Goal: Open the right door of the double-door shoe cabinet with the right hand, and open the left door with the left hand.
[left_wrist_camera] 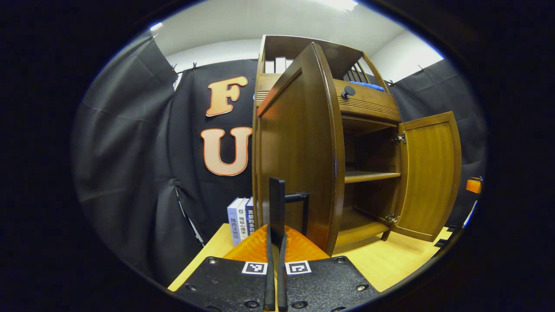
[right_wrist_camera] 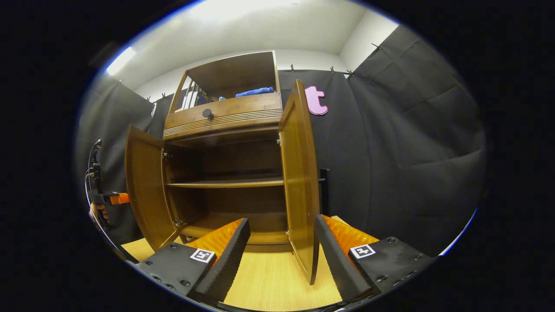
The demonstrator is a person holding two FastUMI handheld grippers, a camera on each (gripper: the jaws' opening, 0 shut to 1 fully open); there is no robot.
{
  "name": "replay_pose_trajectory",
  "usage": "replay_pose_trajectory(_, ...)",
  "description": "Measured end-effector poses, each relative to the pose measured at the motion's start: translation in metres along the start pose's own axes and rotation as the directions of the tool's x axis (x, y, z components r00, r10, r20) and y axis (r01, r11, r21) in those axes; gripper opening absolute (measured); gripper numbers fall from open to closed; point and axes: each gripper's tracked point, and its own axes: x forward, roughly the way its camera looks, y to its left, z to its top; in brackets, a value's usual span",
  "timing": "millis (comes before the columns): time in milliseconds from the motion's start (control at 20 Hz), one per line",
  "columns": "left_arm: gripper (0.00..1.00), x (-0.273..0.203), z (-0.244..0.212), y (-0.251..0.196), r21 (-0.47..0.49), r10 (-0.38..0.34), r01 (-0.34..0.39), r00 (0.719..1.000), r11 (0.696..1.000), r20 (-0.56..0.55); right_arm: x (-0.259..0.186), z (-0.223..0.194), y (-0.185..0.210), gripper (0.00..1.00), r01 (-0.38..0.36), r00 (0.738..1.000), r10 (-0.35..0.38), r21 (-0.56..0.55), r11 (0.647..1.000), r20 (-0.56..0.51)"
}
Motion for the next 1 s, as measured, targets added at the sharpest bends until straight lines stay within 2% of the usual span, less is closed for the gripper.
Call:
replay_pose_trajectory(100, 0.02, -0.002, 0.000, 0.008, 0.005, 0.001, -0.001, 1.000, 1.000, 0.002, 0.004, 0.002, 0.004, 0.89, -0.005, 1.000, 0.005, -0.002, 1.000, 0.004)
replay_pose_trajectory(300, 0.01, -0.002, -0.001, 0.025, 0.036, 0.010, -0.010, 1.000, 0.999, -0.004, 0.009, 0.000, 0.008, 0.89, -0.008, 1.000, 0.008, -0.009, 1.000, 0.005)
replay_pose_trajectory(650, 0.00, -0.002, -0.001, 0.044, 0.003, -0.016, 0.016, 1.000, 1.000, 0.003, 0.025, -0.001, 0.013, 0.89, -0.015, 1.000, 0.015, 0.014, 1.000, 0.000)
replay_pose_trajectory(700, 0.00, -0.003, -0.001, 0.047, -0.003, -0.015, 0.015, 1.000, 1.000, 0.003, 0.027, -0.002, 0.015, 0.98, -0.017, 1.000, 0.017, 0.016, 1.000, -0.002)
replay_pose_trajectory(1000, 0.00, -0.002, -0.001, 0.069, -0.037, -0.016, 0.016, 1.000, 0.999, 0.017, 0.032, -0.004, 0.026, 0.98, -0.021, 1.000, 0.021, 0.003, 1.000, -0.008)
